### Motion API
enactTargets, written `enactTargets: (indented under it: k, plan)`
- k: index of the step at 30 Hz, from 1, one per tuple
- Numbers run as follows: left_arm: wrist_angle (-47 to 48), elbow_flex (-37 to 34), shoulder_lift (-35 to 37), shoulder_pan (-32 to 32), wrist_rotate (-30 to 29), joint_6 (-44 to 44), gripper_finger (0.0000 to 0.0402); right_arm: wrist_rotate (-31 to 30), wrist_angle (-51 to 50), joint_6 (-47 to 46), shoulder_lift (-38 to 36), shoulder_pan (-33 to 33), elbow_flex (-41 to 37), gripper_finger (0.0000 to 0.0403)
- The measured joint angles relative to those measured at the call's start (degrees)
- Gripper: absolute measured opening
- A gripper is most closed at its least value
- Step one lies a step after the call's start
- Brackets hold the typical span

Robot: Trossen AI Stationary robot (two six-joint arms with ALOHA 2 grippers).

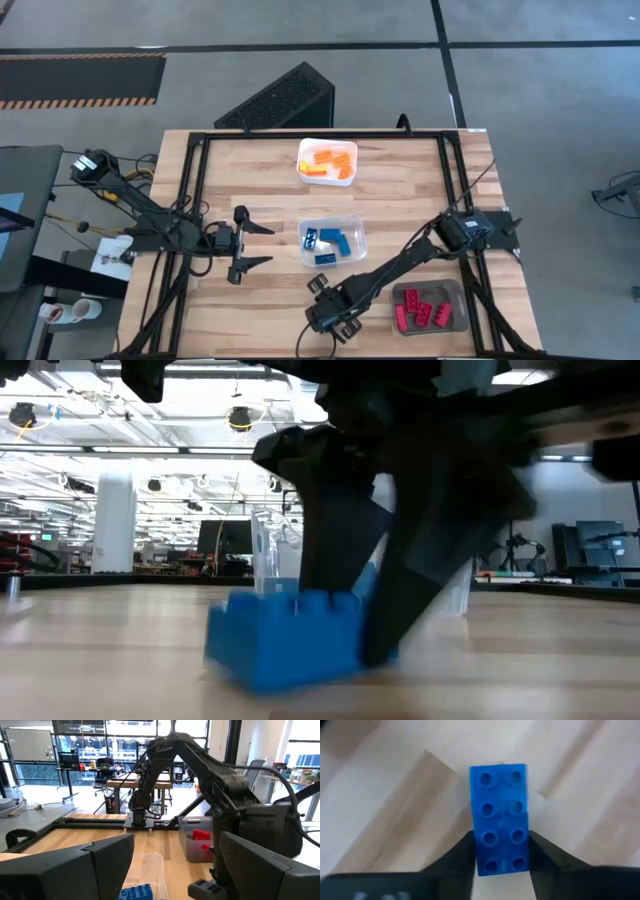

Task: Sort & place blocks by color
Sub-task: Put the blue game piece into the transparent bin

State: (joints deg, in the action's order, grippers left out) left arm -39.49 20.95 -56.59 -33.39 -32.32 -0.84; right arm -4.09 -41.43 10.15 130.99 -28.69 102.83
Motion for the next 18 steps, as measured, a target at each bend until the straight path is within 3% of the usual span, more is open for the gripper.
enactTargets:
  k: [2, 10, 14, 18]
  plan:
    - [0.0, 0.0, 0.0, 0.0, 0.0, 0.0, 0.0284, -1.3, -1.3, -1.7, -1.1, 0.4, 0.0, 0.0118]
    - [-0.9, 0.0, 0.0, 0.0, 0.0, 0.2, 0.0284, -11.0, -12.9, -14.5, -9.9, 4.9, 0.0, 0.0118]
    - [-0.8, 0.0, 0.0, 0.0, 0.0, 0.2, 0.0284, -16.1, -13.5, -14.9, -16.1, 7.1, 0.0, 0.0118]
    - [-0.7, 0.0, 0.0, 0.0, 0.0, 0.1, 0.0284, -16.4, -11.6, -15.1, -20.4, 10.5, -1.3, 0.0118]
